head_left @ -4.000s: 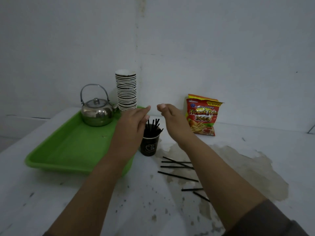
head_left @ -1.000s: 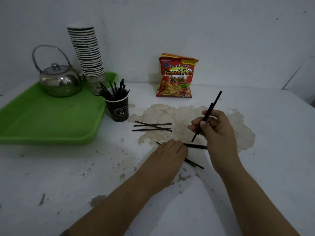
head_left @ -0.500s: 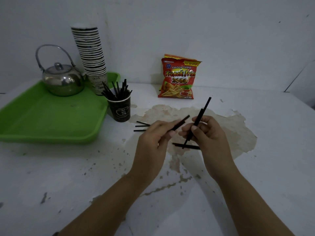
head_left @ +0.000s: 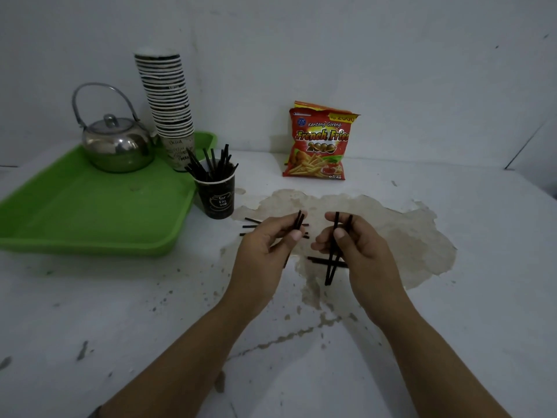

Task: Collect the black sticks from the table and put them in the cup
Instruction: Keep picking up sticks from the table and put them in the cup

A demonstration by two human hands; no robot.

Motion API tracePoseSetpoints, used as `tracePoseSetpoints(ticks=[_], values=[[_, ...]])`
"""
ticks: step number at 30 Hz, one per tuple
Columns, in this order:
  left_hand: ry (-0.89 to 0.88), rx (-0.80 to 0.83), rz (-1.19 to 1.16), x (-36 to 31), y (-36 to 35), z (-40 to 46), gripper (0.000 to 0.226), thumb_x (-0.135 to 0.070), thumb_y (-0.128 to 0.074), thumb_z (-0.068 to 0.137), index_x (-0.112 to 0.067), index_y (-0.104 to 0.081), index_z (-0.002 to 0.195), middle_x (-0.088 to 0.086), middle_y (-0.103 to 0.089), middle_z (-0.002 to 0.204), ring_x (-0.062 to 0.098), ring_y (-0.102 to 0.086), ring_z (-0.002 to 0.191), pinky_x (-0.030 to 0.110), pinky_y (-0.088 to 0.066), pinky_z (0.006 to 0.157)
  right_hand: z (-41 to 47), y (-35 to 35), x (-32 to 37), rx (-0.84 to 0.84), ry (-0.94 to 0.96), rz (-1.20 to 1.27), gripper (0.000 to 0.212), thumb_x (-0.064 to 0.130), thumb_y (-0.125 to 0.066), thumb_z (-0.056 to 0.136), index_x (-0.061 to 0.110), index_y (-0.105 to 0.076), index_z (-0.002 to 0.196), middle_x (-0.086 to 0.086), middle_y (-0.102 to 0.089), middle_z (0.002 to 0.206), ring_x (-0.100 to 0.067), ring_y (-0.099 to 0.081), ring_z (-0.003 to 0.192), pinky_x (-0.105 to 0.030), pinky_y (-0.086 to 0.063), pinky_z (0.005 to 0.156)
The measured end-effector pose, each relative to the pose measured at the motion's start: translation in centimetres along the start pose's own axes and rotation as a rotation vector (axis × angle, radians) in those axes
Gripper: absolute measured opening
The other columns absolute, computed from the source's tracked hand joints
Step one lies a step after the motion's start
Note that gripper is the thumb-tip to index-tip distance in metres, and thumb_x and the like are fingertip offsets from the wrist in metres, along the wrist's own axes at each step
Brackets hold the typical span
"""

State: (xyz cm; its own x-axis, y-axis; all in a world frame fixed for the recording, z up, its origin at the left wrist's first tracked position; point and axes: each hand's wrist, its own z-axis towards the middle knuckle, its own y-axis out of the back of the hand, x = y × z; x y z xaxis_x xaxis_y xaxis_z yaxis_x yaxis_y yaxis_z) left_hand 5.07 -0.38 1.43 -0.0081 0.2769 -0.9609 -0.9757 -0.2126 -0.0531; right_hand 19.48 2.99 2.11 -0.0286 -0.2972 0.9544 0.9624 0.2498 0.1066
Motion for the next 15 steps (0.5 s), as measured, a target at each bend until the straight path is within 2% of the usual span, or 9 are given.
tracePoseSetpoints(ticks=[6,9,12,15], values=[[-0.025,0.003,0.014,0.0,0.2,0.1,0.03,-0.005,-0.057,0.088,-0.032,-0.066,0.098,-0.01,-0.069,0.098,0.007,-0.064,0.098,0.011,-0.047,0.081,-0.1,-0.1,-0.1,0.006,-0.011,-0.022,0.03,0.007,-0.039,0.096,0.028,-0.058,0.107,0.007,-0.062,0.069,-0.012,-0.067,0.08,-0.014,-0.051,0.072],[-0.016,-0.02,0.026,-0.1,0.5,0.1,0.025,-0.008,-0.058,0.088,-0.031,-0.067,0.092,-0.009,-0.07,0.094,0.006,-0.065,0.094,0.01,-0.047,0.076,-0.1,-0.1,0.1,0.004,-0.018,-0.021,0.026,0.009,-0.04,0.096,0.024,-0.061,0.102,0.009,-0.063,0.067,-0.012,-0.068,0.078,-0.014,-0.051,0.071],[-0.012,-0.031,0.032,-0.7,1.0,0.4,0.023,-0.009,-0.058,0.088,-0.03,-0.068,0.09,-0.009,-0.07,0.094,0.003,-0.064,0.094,0.01,-0.047,0.077,-0.1,-0.2,0.2,-0.032,-0.024,-0.039,0.022,0.013,-0.042,0.096,0.019,-0.062,0.098,0.005,-0.068,0.077,-0.01,-0.067,0.081,-0.015,-0.051,0.076],[-0.066,-0.063,0.02,-2.3,2.1,0.8,0.022,-0.008,-0.059,0.087,-0.027,-0.069,0.09,-0.006,-0.07,0.097,-0.001,-0.062,0.094,0.009,-0.047,0.076,0.6,-0.8,0.4,-0.087,-0.012,-0.186,0.021,0.018,-0.044,0.095,0.027,-0.064,0.095,0.011,-0.069,0.091,0.008,-0.059,0.087,-0.002,-0.042,0.073]])
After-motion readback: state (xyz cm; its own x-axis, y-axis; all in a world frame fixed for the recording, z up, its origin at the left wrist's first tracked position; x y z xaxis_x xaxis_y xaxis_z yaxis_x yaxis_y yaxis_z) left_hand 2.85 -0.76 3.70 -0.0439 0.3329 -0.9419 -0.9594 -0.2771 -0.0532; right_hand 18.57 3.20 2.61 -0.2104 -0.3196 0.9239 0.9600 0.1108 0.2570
